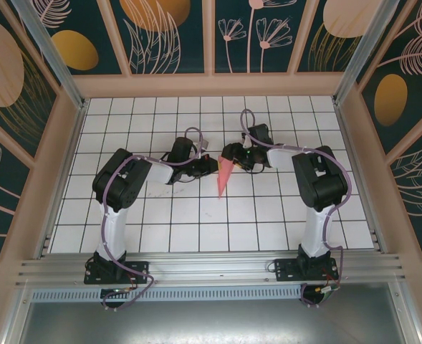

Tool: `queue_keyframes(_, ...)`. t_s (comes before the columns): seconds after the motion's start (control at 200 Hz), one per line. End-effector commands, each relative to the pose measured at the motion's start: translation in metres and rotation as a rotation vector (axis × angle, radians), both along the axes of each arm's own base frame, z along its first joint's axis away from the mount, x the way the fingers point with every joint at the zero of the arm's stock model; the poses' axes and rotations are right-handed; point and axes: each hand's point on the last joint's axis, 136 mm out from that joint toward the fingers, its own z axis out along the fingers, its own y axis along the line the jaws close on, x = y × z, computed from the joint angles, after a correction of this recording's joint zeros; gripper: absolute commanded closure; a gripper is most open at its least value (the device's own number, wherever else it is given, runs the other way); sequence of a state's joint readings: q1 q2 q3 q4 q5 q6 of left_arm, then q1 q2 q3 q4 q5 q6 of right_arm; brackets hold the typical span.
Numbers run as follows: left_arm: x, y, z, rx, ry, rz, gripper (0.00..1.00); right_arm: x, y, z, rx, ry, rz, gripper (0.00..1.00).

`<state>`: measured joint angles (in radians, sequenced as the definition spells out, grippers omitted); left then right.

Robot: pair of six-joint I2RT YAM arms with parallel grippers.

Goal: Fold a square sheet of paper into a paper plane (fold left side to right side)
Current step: Fold the wing for the fifth time at the center of the table.

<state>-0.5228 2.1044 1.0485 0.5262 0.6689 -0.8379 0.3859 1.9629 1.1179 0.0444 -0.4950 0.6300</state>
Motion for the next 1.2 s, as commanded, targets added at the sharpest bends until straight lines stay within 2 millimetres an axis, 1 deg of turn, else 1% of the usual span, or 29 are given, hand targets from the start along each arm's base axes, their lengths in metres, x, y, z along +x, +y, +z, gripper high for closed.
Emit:
queue_keyframes(0.0,0.002,-0.002,-0.009,0.019,-0.006,-0.012,1.0,-0.007,-0.001,-0.018,-0.052,0.041,0.016,0.35)
queue_keyframes(0.185,0.0,-0.002,-0.018,0.029,0.012,-0.014,0.99,-0.008,-0.002,-0.02,-0.062,0.043,0.019,0.35)
queue_keyframes(0.305,0.0,0.0,-0.025,0.043,0.023,-0.013,0.99,-0.007,-0.002,-0.015,-0.06,0.025,0.021,0.35)
queue_keyframes(0.415,-0.002,0.002,-0.031,0.059,0.031,-0.012,1.0,-0.002,-0.003,-0.002,-0.063,-0.017,0.016,0.36)
queue_keyframes(0.61,-0.003,0.004,-0.037,0.073,0.041,-0.007,1.0,0.008,-0.016,0.03,-0.086,-0.105,-0.027,0.35)
queue_keyframes(0.721,-0.003,0.004,-0.038,0.075,0.042,-0.007,1.0,0.006,-0.021,0.038,-0.099,-0.119,-0.042,0.36)
queue_keyframes(0.781,-0.003,0.004,-0.038,0.073,0.043,-0.006,1.0,0.004,-0.022,0.037,-0.098,-0.115,-0.044,0.4)
queue_keyframes(0.926,-0.003,0.003,-0.037,0.071,0.039,-0.01,1.0,0.002,-0.01,0.032,-0.06,-0.095,-0.009,0.68)
queue_keyframes(0.991,-0.003,0.003,-0.036,0.071,0.038,-0.011,1.0,0.004,-0.003,0.03,-0.057,-0.091,0.007,0.76)
queue_keyframes(1.051,-0.003,0.003,-0.037,0.073,0.041,-0.013,1.0,0.005,0.001,0.026,-0.067,-0.082,0.019,0.81)
queue_keyframes(1.196,-0.003,0.003,-0.038,0.076,0.038,-0.017,1.0,0.005,0.004,0.011,-0.104,-0.05,0.034,0.82)
